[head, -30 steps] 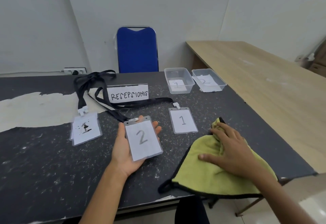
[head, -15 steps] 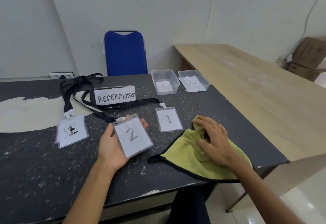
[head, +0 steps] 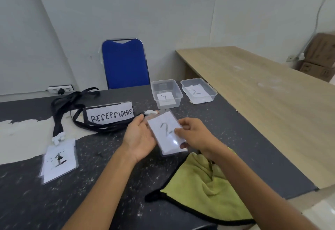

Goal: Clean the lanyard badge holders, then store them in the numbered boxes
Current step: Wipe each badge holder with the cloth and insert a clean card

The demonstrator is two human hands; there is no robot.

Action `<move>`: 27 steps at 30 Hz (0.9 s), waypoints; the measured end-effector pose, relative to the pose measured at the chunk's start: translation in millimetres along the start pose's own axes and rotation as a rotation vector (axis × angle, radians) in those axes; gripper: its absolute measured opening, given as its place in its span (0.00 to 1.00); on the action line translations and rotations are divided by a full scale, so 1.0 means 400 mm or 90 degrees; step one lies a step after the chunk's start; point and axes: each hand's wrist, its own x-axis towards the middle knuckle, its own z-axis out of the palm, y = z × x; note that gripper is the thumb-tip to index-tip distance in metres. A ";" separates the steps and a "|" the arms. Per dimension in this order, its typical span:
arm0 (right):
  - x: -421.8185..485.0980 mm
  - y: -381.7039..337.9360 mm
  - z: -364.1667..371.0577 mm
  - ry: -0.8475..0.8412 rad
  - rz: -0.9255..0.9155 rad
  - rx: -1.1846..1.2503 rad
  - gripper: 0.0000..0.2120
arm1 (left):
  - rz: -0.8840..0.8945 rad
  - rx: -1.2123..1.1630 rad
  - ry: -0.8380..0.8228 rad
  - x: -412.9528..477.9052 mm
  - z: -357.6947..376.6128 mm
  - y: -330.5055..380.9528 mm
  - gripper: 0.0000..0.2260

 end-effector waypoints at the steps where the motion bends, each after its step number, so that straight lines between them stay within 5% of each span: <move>1: 0.014 0.004 -0.019 0.019 0.010 -0.009 0.10 | -0.004 0.033 0.007 0.018 0.006 0.008 0.23; 12: 0.097 0.102 -0.171 0.158 0.082 -0.187 0.05 | 0.012 0.462 -0.003 0.114 0.070 0.004 0.16; 17: 0.090 0.133 -0.204 0.201 0.076 -0.322 0.07 | 0.240 0.833 -0.022 0.091 0.063 -0.064 0.08; 27: 0.066 0.130 -0.228 0.157 0.069 -0.451 0.16 | 0.207 1.124 -0.063 0.039 -0.038 -0.083 0.31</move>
